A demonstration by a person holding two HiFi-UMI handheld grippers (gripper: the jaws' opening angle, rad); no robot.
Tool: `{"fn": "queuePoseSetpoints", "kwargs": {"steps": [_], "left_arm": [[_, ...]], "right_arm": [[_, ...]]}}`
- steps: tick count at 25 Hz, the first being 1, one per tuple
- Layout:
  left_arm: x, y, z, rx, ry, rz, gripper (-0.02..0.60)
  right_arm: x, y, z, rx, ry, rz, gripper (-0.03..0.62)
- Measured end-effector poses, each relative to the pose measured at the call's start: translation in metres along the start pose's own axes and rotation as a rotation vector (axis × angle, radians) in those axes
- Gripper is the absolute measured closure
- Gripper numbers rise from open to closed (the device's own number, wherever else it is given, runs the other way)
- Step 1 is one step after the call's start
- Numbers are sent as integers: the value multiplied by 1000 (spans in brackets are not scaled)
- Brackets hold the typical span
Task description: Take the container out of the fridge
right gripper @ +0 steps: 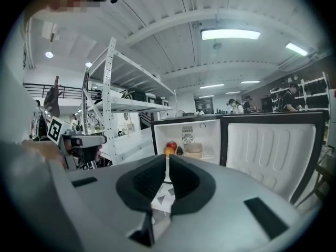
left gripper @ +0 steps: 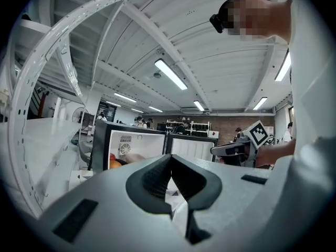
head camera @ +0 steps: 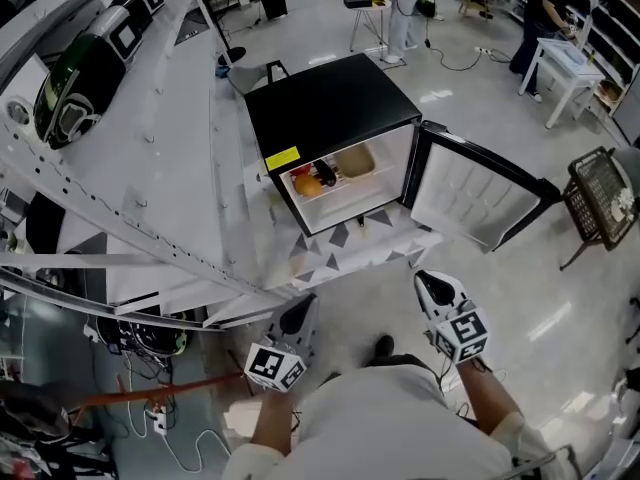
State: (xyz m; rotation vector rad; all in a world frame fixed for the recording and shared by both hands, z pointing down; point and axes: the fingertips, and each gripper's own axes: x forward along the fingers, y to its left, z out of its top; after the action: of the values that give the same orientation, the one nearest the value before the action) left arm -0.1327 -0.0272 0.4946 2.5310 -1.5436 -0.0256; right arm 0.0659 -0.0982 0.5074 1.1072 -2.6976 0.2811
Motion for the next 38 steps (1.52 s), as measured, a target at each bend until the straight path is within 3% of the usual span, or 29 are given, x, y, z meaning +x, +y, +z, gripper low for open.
{"fn": "queuePoseSetpoints", "kwargs": {"steps": [8,22,32,38], "left_arm": [[34,-18,-5,4,9,38,578],[71,-23,-4,36,39,12,578],[113,-17,1,95,40,-136,578],[132,1,13,87,-1,-208,578]], "right_arm": [[6,-38,-4,3,13,46,568],[9,-69,1,27,1,23,568],[18,-80,14,40,-18,-64,569],[27,-76,18,21,-5,-99,569]]}}
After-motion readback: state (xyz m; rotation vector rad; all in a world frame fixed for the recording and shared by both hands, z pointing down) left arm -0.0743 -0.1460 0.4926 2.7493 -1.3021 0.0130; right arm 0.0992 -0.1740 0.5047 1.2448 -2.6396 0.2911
